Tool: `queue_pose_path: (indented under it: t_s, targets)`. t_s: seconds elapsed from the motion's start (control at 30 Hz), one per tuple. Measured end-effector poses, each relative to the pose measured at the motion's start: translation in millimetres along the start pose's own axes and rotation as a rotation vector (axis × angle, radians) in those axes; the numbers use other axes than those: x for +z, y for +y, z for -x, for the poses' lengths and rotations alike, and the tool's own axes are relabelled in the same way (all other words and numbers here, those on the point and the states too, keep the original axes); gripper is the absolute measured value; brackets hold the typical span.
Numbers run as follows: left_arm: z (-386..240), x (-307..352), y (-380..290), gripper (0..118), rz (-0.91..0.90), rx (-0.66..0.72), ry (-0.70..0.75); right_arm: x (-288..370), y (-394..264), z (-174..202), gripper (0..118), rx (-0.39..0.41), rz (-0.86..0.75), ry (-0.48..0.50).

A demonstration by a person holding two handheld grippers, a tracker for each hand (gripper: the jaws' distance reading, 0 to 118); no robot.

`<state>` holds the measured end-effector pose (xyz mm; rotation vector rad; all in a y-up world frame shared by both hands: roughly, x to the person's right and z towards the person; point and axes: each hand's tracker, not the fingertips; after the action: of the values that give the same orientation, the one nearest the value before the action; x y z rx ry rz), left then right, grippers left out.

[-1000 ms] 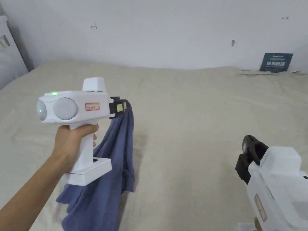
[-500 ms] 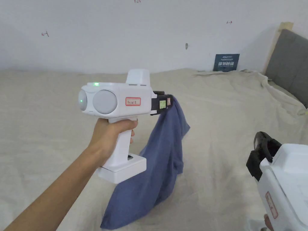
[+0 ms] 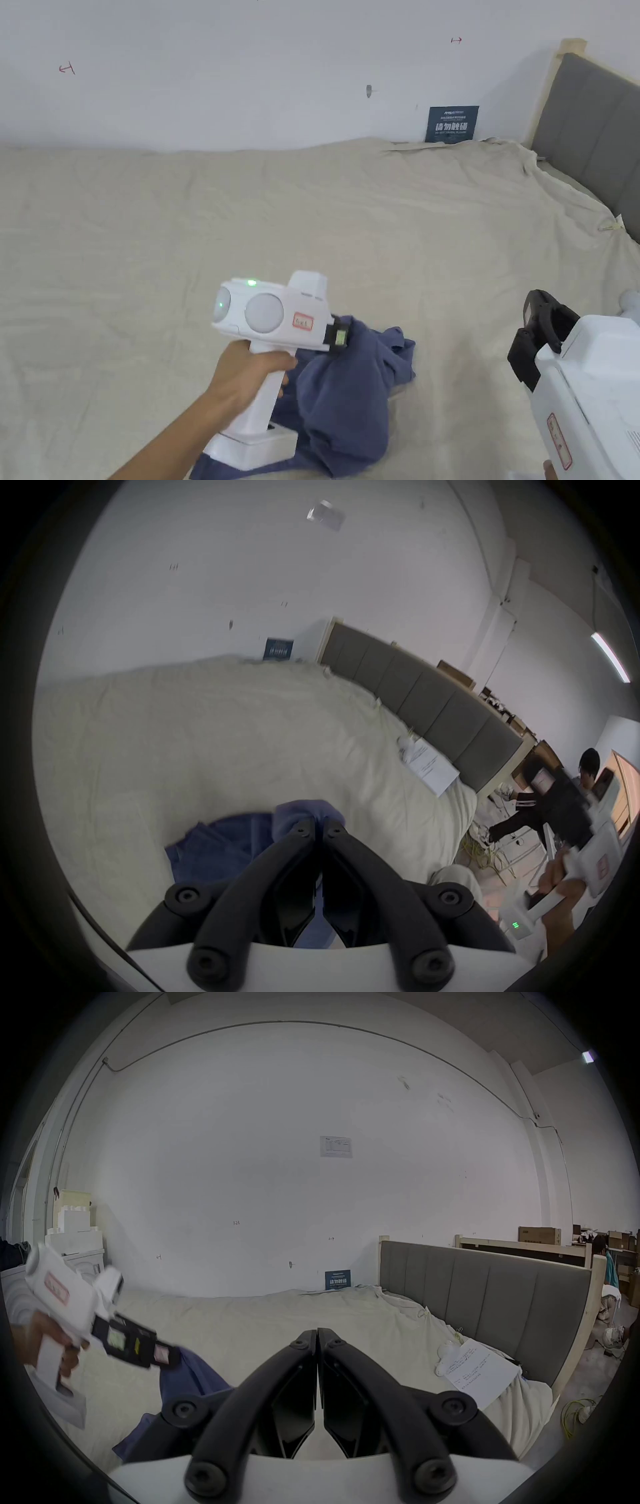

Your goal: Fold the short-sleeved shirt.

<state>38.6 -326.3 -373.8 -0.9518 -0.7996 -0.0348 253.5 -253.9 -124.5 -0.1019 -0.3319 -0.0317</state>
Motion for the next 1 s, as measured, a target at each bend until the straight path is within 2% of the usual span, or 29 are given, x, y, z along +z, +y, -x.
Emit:
queue_pose_path:
  t_s: [0.23,0.37,0.53,0.63,0.67,0.7,0.8,0.83,0.87,1.0]
  targets:
    - [15,-57,-53,0,0.221,0.027,0.08,-7,-11,-2,0,0.004,0.027,0.007]
    - [14,-72,-63,0,0.249,0.032,0.103,-7,-13,-3,0,-0.002,0.038,0.006]
    - [10,-60,-59,0,0.204,0.039,0.101,-8,-15,-4,0,0.006,0.04,0.013]
    - [5,-41,-54,17,0.121,0.065,0.106,-9,-14,-5,0,0.01,0.038,0.021]
    - [3,-34,-51,27,0.084,0.053,0.115,-9,-13,-4,0,0.011,0.035,0.022]
    - [1,-25,-51,40,0.044,0.033,0.132,-10,-12,-4,0,0.011,0.032,0.024]
    - [-3,8,-46,97,-0.119,0.001,0.169,-9,-8,-3,0,0.012,0.018,0.029]
    - [-4,21,-46,109,-0.169,-0.006,0.172,-10,-7,-2,0,0.011,0.014,0.03]
    - [-5,33,-45,117,-0.22,-0.016,0.176,-8,-4,0,0,0.01,0.01,0.034]
    - [-5,79,-50,117,-0.392,-0.059,0.251,-8,0,4,0,0.011,-0.003,0.041]
